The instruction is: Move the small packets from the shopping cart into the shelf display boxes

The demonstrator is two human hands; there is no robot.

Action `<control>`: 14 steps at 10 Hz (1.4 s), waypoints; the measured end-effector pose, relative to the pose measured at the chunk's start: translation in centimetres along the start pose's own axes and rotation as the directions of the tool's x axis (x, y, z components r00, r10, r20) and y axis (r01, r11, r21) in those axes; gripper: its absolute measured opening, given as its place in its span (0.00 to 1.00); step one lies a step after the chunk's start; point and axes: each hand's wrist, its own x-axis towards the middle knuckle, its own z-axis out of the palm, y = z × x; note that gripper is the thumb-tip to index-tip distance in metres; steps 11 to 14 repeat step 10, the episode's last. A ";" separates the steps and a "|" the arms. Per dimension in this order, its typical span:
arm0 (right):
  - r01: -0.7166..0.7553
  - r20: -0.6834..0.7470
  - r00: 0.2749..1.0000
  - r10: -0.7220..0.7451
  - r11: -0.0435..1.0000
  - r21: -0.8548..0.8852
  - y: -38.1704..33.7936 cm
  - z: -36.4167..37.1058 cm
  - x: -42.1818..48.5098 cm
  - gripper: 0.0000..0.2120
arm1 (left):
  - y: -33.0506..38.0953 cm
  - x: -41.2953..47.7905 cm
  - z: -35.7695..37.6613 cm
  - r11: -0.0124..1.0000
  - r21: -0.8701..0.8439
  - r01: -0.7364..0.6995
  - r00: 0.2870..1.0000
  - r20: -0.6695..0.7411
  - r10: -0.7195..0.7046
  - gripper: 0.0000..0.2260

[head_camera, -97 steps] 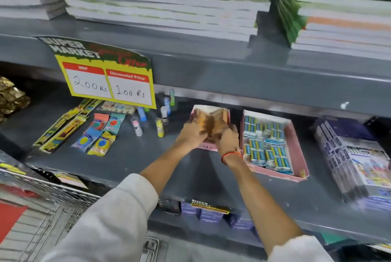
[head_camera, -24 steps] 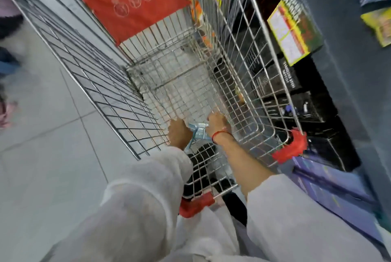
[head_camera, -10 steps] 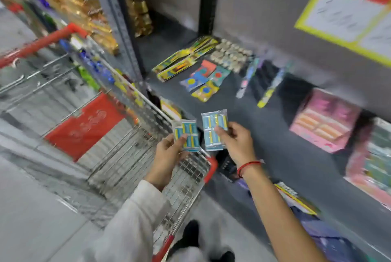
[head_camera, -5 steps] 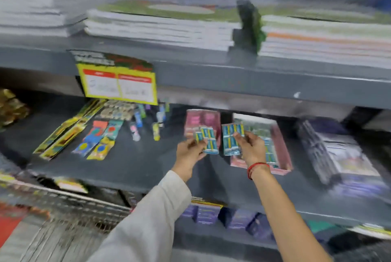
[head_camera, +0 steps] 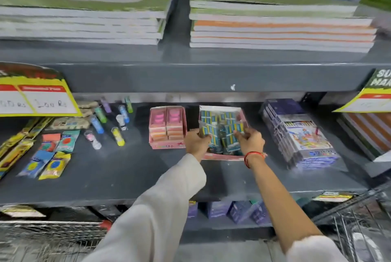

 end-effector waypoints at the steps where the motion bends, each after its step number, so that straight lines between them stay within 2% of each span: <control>1: -0.012 -0.012 1.000 0.012 0.998 -0.059 0.5 0.2 0.2 0.17 | 0.3 0.0 0.4 0.971 0.214 -0.102 0.995 0.016 0.101 0.11; 2: -0.017 0.003 1.000 0.018 0.993 -0.121 0.6 0.3 0.2 0.14 | 0.6 0.3 0.4 0.898 0.412 -0.153 0.988 0.092 0.126 0.12; 4: 0.041 -0.025 0.998 -0.049 0.967 -0.251 0.5 0.5 -0.4 0.13 | 1.9 0.7 0.3 0.608 0.758 -0.236 0.969 0.230 0.089 0.10; 5: 0.076 -0.011 0.996 -0.087 0.917 -0.391 0.2 0.7 -0.6 0.16 | 2.2 0.7 0.3 0.487 0.828 -0.279 0.959 0.261 0.106 0.10; 6: 0.077 0.028 0.997 -0.073 0.850 -0.521 0.0 0.6 -0.6 0.16 | 2.5 0.4 0.3 0.423 0.856 -0.297 0.954 0.251 0.161 0.09; 7: 0.140 0.068 0.990 -0.124 0.811 -0.567 0.3 0.3 -0.8 0.17 | 2.1 -0.3 0.2 0.369 0.866 -0.338 0.930 0.247 0.271 0.08; 9: 0.332 0.183 0.943 -0.278 0.760 -0.558 0.8 -0.3 -2.1 0.12 | 0.7 -1.9 -1.2 0.477 0.743 -0.469 0.872 0.306 0.381 0.09; 10: 0.486 0.244 0.874 -0.420 0.741 -0.464 0.9 -0.8 -3.3 0.11 | 0.2 -2.7 -2.5 0.534 0.642 -0.550 0.831 0.359 0.425 0.11; 14: 0.486 0.244 0.874 -0.420 0.741 -0.464 0.9 -0.8 -3.3 0.11 | 0.2 -2.7 -2.5 0.534 0.642 -0.550 0.831 0.359 0.425 0.11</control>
